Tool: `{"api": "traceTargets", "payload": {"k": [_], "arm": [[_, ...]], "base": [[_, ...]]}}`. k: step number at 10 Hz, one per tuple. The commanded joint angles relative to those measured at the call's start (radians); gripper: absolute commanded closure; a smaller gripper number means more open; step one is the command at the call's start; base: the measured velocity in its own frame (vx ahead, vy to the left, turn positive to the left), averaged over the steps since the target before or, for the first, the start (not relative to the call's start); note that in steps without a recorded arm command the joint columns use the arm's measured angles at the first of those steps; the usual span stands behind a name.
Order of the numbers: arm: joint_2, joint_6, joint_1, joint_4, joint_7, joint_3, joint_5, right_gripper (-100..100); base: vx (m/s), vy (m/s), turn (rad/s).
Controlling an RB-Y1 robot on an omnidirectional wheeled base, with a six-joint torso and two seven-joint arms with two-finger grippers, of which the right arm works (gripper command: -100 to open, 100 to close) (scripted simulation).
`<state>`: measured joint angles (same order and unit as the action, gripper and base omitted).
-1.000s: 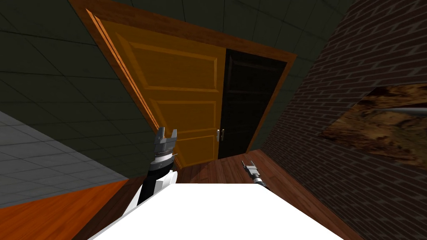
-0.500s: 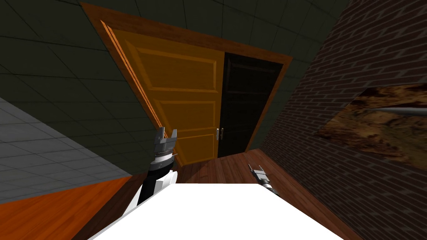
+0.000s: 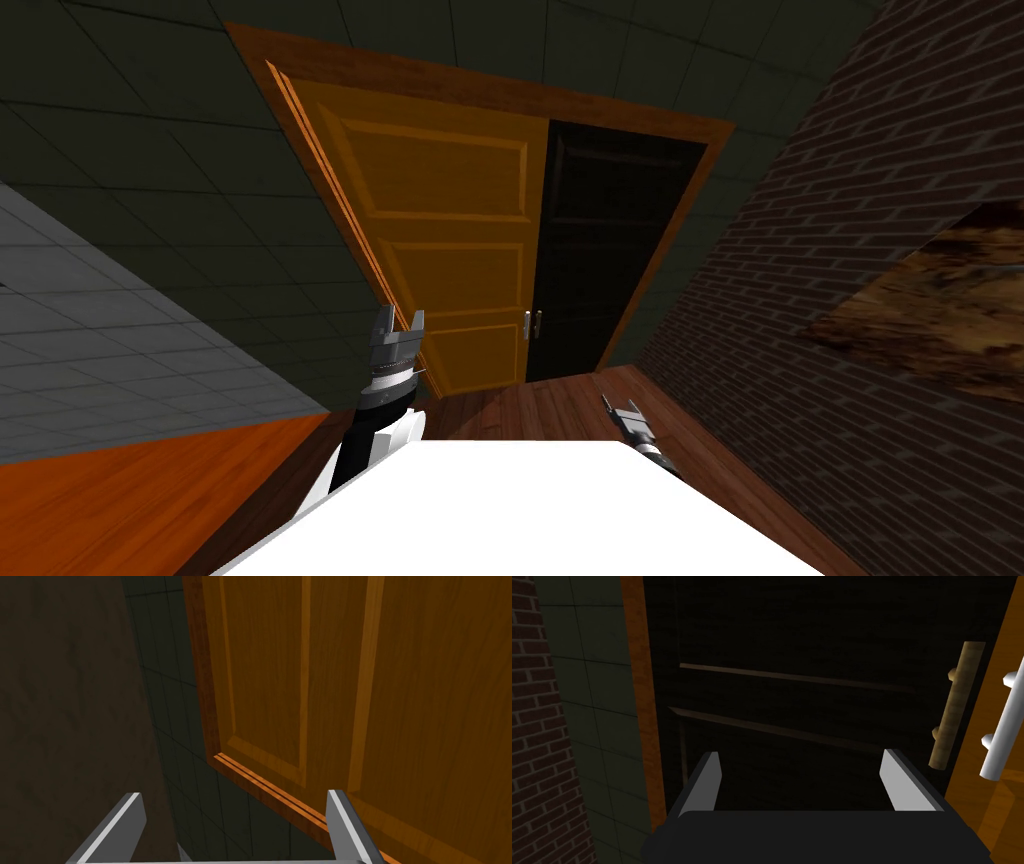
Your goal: Pull the door open
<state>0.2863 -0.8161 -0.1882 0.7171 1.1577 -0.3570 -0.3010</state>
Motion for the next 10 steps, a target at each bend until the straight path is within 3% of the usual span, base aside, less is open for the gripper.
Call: {"api": "traceTargets", "payload": {"k": [1, 10], "arm": [[0.000, 0.004, 0.012, 0.003, 0.007, 0.012, 0.019, -100], [-0.052, -0.008, 0.114, 0.025, 0.023, 0.086, 0.044, -100]], "base": [[0.189, 0.012, 0.129], [0.186, 0.033, 0.117]]}}
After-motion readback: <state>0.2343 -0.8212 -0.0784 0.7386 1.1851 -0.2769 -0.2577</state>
